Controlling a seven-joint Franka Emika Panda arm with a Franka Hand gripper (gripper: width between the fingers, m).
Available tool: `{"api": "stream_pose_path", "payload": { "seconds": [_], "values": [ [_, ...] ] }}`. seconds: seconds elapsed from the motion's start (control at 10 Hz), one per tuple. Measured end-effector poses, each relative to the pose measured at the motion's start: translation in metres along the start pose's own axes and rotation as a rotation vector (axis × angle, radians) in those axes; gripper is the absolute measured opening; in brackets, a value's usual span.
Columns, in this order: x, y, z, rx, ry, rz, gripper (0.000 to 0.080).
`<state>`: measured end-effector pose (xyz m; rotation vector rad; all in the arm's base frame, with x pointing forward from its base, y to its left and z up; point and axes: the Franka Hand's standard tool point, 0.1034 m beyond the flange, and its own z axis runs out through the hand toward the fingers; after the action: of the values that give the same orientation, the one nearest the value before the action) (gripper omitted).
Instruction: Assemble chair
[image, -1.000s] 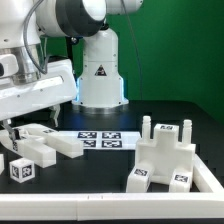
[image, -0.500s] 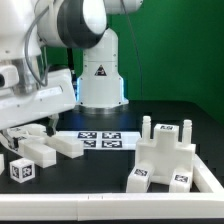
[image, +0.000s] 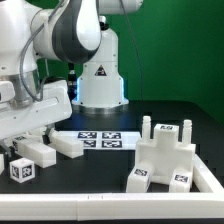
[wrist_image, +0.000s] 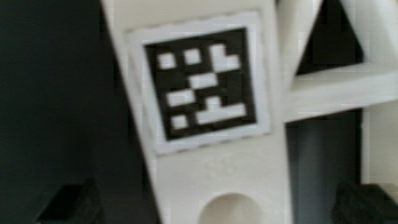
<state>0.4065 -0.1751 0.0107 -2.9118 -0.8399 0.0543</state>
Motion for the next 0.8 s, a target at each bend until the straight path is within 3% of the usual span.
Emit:
{"api": "stream_pose_path", "payload": {
  "seconds": [0.6,0.7,0.8],
  "values": [
    [-0.0020,0.0009,0.0011,-0.004,-0.001,0.009,0.0649],
    [-0.0020,0.0009,0.0012,-0.004,-0.001,0.009,0.0505],
    [-0.0020,0.0009,0.0012,-0.004,-0.001,0.009,0.0505]
  ]
}}
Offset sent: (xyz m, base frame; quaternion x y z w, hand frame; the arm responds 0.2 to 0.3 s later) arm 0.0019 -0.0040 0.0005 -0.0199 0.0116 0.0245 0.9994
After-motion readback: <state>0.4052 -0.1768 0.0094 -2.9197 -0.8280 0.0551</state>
